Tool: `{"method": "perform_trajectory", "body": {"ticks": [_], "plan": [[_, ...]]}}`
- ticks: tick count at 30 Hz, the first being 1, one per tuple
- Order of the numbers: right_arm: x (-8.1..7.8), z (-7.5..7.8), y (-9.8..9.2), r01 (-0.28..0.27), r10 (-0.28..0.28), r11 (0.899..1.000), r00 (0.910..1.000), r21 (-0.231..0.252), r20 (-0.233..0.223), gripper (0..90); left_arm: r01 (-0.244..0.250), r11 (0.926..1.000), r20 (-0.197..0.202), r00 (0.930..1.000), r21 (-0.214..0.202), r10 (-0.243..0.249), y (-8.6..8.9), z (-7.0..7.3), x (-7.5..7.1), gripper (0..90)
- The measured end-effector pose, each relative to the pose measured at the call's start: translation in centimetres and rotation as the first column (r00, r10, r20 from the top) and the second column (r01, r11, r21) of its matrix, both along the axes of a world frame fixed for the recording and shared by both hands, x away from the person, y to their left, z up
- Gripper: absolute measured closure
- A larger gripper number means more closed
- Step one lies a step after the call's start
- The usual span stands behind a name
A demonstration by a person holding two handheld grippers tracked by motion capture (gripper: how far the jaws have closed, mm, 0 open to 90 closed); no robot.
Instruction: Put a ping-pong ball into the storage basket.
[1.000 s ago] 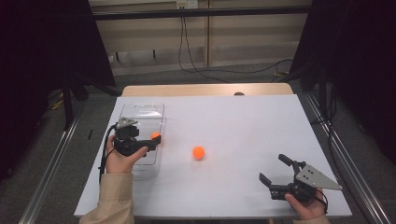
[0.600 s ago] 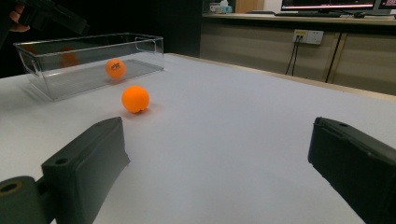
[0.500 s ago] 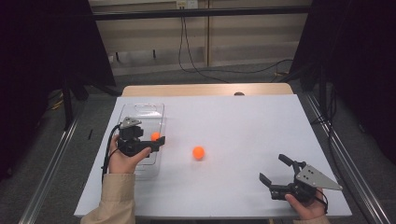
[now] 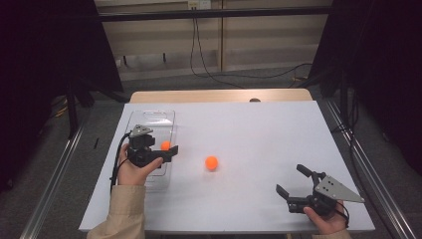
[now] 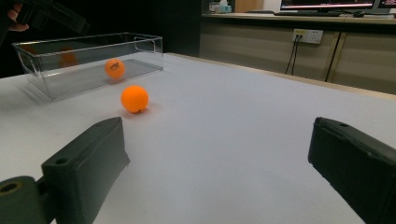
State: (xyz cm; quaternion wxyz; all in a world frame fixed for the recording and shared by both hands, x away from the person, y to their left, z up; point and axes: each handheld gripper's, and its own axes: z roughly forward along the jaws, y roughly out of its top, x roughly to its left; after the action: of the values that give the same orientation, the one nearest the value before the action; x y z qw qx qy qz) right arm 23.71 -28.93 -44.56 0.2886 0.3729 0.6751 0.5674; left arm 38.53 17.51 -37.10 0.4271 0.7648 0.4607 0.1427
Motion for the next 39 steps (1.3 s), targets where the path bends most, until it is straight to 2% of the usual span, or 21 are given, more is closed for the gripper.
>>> {"method": "perform_trajectory", "body": {"ticks": [12,20,29,39], "plan": [[0.0,0.0,-0.1,0.002,-0.002,1.0,1.0,0.003,0.002,3.5,0.034,0.9993,-0.004,0.9994,0.014,-0.034,-0.8,-0.1,-0.1,7.0],[0.0,0.0,-0.1,0.005,-0.005,1.0,1.0,0.0,0.0,3.5,0.03,0.9995,-0.004,0.9995,0.001,-0.03,-0.9,-0.1,0.0,7.0],[0.0,0.0,-0.1,0.005,-0.005,1.0,1.0,0.0,0.002,3.5,0.043,0.9989,-0.006,0.9991,0.018,-0.043,-1.2,-0.2,0.0,7.0],[0.0,0.0,-0.1,0.003,-0.003,1.0,1.0,-0.004,0.002,3.5,0.048,0.9987,-0.006,0.9988,0.017,-0.048,-1.2,-0.2,0.0,7.0]]}}
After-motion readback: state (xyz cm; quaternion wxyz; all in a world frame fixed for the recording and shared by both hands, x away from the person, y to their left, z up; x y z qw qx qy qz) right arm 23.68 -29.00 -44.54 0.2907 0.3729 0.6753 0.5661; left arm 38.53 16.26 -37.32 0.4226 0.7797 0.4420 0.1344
